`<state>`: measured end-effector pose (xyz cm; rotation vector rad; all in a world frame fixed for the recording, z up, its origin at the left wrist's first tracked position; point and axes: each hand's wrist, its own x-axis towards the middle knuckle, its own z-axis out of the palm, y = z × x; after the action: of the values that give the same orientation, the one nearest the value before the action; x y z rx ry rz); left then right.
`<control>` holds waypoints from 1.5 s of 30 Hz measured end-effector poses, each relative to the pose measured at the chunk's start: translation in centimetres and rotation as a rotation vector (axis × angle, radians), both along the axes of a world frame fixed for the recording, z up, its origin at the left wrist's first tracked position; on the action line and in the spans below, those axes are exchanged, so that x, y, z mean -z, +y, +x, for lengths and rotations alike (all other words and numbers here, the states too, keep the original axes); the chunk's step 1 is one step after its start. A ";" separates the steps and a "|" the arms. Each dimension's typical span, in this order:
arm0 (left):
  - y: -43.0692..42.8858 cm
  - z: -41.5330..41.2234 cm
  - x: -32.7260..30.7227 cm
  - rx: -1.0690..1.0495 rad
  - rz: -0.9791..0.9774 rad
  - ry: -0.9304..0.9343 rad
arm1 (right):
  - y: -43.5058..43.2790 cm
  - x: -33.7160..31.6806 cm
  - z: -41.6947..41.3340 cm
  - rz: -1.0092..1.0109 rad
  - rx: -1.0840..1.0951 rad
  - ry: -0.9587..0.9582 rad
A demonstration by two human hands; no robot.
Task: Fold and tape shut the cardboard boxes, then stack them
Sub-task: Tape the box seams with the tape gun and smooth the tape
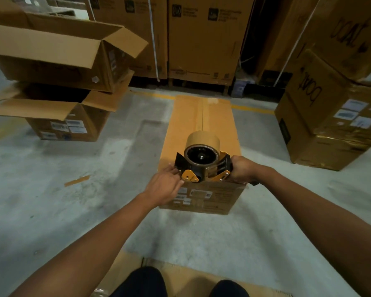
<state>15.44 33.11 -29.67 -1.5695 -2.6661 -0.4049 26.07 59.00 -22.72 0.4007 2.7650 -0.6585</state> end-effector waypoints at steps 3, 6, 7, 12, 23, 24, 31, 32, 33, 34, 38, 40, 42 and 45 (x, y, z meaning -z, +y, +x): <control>0.2 -0.2 1.5 0.004 0.007 0.023 | 0.2 0.4 0.2 -0.016 -0.017 0.015; 0.0 -0.9 1.9 0.012 0.008 0.026 | 0.9 0.1 0.5 -0.016 -0.019 -0.005; -0.1 -0.9 1.9 0.027 0.033 0.019 | 1.5 -0.1 0.9 -0.027 0.004 -0.026; 0.6 -0.9 2.3 0.000 0.029 0.035 | 4.9 -1.0 4.0 -0.051 0.104 -0.101; 5.2 4.9 2.9 0.001 -0.105 0.185 | 4.4 -1.1 4.4 -0.077 0.136 -0.106; 5.1 4.8 3.3 -0.006 -0.072 0.202 | 4.4 -0.9 4.5 -0.082 0.146 -0.096; 4.4 3.4 3.7 0.022 0.005 0.271 | 4.6 -0.7 5.2 -0.099 0.150 -0.092; 4.2 3.2 3.7 0.033 0.000 0.261 | 4.9 -0.6 5.5 -0.098 0.160 -0.099; 4.1 3.1 3.7 0.044 0.001 0.243 | 5.3 -0.5 6.0 -0.095 0.178 -0.106; 4.0 2.9 3.7 0.055 0.007 0.233 | 5.9 -0.5 6.7 -0.088 0.198 -0.108; 4.5 3.9 3.5 0.024 -0.019 0.259 | 7.8 -0.6 9.3 -0.064 0.265 -0.116; 5.2 5.2 3.1 -0.021 -0.056 0.241 | 7.9 -0.6 9.9 -0.045 0.271 -0.114; 6.2 6.5 2.8 -0.009 -0.107 0.223 | 7.7 -0.6 9.9 -0.034 0.270 -0.105; 7.9 8.2 2.3 0.067 -0.140 0.204 | 7.4 -1.1 9.6 -0.032 0.253 -0.104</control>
<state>23.68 41.04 -31.95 -1.6402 -2.5421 -0.0551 35.66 66.42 -21.58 0.7646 2.6253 -0.7157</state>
